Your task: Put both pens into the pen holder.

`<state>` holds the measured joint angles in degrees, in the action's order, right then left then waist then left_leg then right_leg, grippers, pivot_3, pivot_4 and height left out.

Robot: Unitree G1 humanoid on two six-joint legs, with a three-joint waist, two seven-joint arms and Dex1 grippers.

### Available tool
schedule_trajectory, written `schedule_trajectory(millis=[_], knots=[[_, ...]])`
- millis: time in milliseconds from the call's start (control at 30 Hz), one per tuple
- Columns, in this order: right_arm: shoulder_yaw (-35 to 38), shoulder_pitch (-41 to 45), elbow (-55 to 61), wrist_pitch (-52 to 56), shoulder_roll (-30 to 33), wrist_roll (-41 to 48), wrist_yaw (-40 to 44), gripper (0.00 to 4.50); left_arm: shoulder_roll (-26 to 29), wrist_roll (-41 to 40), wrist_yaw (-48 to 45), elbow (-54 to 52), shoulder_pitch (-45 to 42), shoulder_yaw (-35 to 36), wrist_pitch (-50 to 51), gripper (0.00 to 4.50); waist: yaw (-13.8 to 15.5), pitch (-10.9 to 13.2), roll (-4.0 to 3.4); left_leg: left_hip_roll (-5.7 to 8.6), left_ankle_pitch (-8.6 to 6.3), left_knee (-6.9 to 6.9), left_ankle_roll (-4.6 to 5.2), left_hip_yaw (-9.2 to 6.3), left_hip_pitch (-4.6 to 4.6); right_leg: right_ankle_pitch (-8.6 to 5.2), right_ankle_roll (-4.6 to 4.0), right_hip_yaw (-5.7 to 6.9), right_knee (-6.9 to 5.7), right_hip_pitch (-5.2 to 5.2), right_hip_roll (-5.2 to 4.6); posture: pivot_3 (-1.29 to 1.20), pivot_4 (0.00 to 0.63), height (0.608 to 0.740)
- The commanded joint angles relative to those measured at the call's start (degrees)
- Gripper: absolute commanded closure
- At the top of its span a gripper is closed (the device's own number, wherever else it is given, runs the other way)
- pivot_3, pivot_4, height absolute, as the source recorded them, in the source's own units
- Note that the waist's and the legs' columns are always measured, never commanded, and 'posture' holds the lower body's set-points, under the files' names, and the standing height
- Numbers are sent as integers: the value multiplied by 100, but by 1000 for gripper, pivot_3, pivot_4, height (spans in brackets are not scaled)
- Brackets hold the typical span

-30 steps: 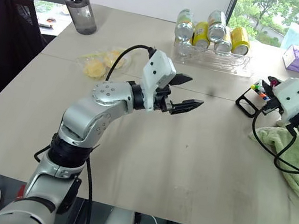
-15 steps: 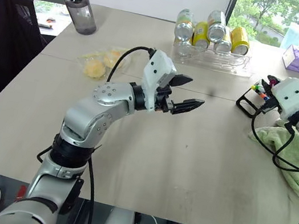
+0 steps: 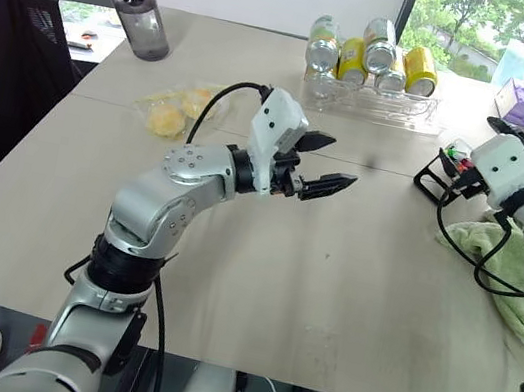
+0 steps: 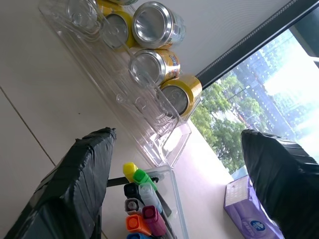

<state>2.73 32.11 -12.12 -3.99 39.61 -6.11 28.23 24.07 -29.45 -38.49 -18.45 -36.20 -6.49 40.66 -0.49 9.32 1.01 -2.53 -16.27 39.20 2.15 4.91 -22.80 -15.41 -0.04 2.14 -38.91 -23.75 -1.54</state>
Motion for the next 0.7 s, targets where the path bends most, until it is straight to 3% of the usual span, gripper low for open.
schedule_trajectory(millis=[33, 167, 300, 500, 700], knots=[[159, 134, 170, -73, 0, 129, -42, 133, -16, -66, 13, -132, -104, 159, -62, 579, 0, 0, 0, 0, 0, 0, 0, 0, 0, 0, 0, 0, 0, 0, 0, 0, 150, 739], [295, 86, 423, 254, -218, 718, 218, 133, -2, -57, -10, -102, -87, 187, -80, 579, -11, 0, 0, -1, 0, 1, -1, 0, 1, 0, 0, 0, -2, 0, 0, 0, 150, 739], [363, -360, 1041, 928, -408, 1856, 1024, 133, 103, 1, -43, -68, 17, 254, -140, 579, -3, 0, -1, -2, 1, 0, -1, -3, 1, 0, 0, 0, 0, 2, 1, 0, 150, 739], [365, -1405, 1928, 2005, -176, 2776, 1854, 133, 189, -15, -24, -120, 341, 456, -309, 579, 43, -1, -2, -1, 0, 1, 0, -4, 1, 0, 0, 1, 2, 5, -1, 0, 150, 739], [551, -2466, 2203, 2241, 98, 3167, 2399, 133, 313, 212, 234, -326, 1215, 700, -577, 579, 48, -2, -4, -1, -1, 0, 2, -4, 8, 0, 0, 0, -3, 7, 0, 0, 150, 739]])
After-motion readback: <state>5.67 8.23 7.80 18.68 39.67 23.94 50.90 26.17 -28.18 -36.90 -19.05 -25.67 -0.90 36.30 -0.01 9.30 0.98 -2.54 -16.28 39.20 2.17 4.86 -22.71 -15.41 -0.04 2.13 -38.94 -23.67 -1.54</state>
